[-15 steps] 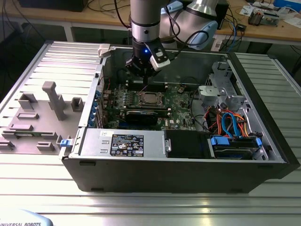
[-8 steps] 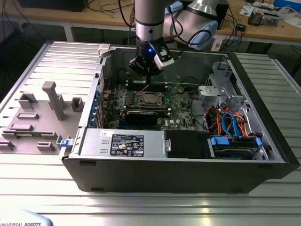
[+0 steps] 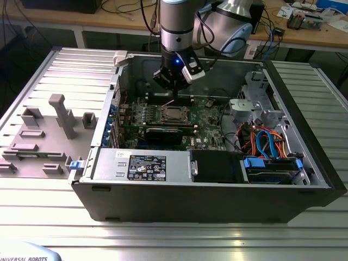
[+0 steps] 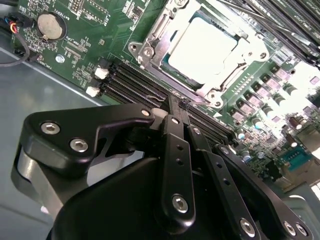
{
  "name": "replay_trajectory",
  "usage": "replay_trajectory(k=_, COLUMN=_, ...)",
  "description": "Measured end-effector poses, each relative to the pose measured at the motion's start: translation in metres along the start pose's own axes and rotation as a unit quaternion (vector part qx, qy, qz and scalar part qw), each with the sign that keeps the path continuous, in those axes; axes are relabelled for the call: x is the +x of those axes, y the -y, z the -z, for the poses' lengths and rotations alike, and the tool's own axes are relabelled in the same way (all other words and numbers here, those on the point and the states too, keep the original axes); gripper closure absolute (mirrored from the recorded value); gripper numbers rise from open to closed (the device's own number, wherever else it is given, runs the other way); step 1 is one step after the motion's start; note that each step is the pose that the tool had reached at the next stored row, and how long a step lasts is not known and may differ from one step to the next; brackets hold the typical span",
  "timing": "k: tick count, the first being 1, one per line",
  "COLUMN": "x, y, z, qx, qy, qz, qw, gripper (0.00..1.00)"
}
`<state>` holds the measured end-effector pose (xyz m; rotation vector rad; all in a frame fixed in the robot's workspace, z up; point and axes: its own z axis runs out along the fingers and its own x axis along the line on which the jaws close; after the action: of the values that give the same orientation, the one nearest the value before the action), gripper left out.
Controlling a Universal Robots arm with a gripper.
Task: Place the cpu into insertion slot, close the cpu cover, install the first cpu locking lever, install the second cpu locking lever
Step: 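Install the first cpu locking lever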
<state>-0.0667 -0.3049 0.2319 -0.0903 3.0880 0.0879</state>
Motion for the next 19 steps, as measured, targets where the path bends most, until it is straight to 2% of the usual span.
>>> replay_trajectory(k=11, x=-0.0078, y=0.0011, z=-0.0114, qx=-0.0004, qy=-0.0001, qz=-0.001, qw=1.0, gripper=0.89)
replay_trajectory(k=14, x=-0.0086, y=0.0013, z=-0.0134, qx=-0.0037, qy=-0.0017, qz=-0.005, qw=1.0, gripper=0.89)
replay_trajectory(k=17, x=-0.0098, y=0.0015, z=-0.0157, qx=-0.0094, qy=-0.0037, qz=-0.011, qw=0.9999, gripper=0.89)
replay_trajectory(k=19, x=-0.0108, y=0.0016, z=-0.0168, qx=-0.01, qy=-0.0038, qz=-0.013, qw=0.9999, gripper=0.89)
